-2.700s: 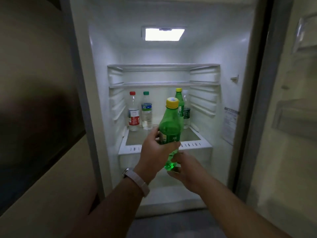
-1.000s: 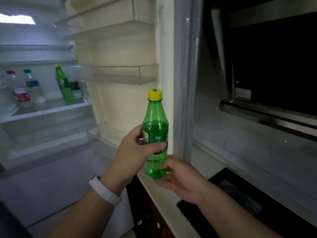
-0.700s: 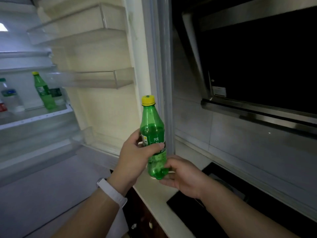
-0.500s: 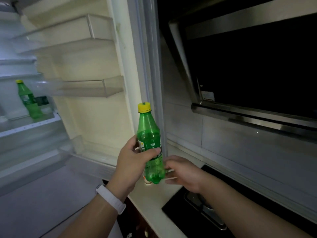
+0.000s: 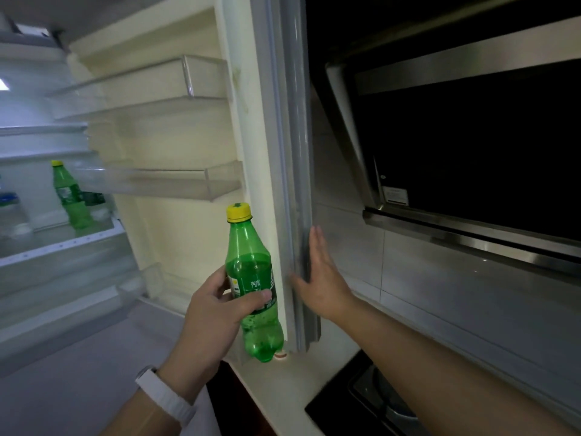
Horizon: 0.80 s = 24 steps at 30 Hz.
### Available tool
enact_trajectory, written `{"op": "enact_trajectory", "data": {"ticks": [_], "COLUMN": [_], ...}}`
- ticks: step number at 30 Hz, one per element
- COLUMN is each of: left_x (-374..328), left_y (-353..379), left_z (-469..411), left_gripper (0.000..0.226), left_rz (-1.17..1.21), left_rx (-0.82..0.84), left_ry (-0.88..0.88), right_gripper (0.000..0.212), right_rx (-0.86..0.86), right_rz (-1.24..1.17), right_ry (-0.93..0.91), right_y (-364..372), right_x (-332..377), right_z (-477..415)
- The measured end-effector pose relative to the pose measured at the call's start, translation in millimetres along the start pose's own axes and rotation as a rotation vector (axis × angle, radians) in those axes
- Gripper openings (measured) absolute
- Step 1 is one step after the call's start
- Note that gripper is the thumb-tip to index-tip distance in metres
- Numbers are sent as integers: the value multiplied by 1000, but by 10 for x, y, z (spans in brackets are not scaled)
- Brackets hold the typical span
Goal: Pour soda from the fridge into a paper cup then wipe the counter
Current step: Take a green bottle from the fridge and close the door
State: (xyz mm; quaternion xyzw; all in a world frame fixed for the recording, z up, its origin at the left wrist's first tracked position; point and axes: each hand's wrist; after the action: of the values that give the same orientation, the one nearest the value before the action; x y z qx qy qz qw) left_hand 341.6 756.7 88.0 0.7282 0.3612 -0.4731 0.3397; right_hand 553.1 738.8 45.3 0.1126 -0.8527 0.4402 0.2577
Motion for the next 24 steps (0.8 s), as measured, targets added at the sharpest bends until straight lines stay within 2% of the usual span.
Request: {"op": "enact_trajectory", "data": {"ticks": [4, 12, 16, 19, 24], "left_x": [-28, -147, -207, -269, -374], "left_y": [-139, -540, -803, -987, -1323], "left_z": [58, 389, 574, 714, 952], "left_gripper": [47, 49, 54, 44, 41], "left_rz": [-16, 6, 19, 21, 15], "left_rx": [-5, -21, -48, -67, -105], "left_ry": [12, -20, -51, -61, -45], "right_gripper": [100, 91, 86, 86, 85], "right_rx": [-6, -23, -41, -29, -2], "right_rz": [12, 100, 165, 228, 317], "right_ry": [14, 37, 7, -23, -93], "right_y": [83, 235, 306, 377, 474], "right_x": [109, 487, 707, 894, 1242], "right_z": [64, 380, 602, 769, 1028]}}
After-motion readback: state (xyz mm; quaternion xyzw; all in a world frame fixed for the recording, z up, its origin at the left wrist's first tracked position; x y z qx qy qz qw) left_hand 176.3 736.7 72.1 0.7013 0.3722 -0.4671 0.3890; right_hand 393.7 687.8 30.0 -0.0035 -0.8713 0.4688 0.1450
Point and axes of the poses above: each hand's wrist, its own z-axis away from the middle knuckle, its own y-axis out of the palm, x = y × z, and after that the axes turned 7 degrees about z, right-handed
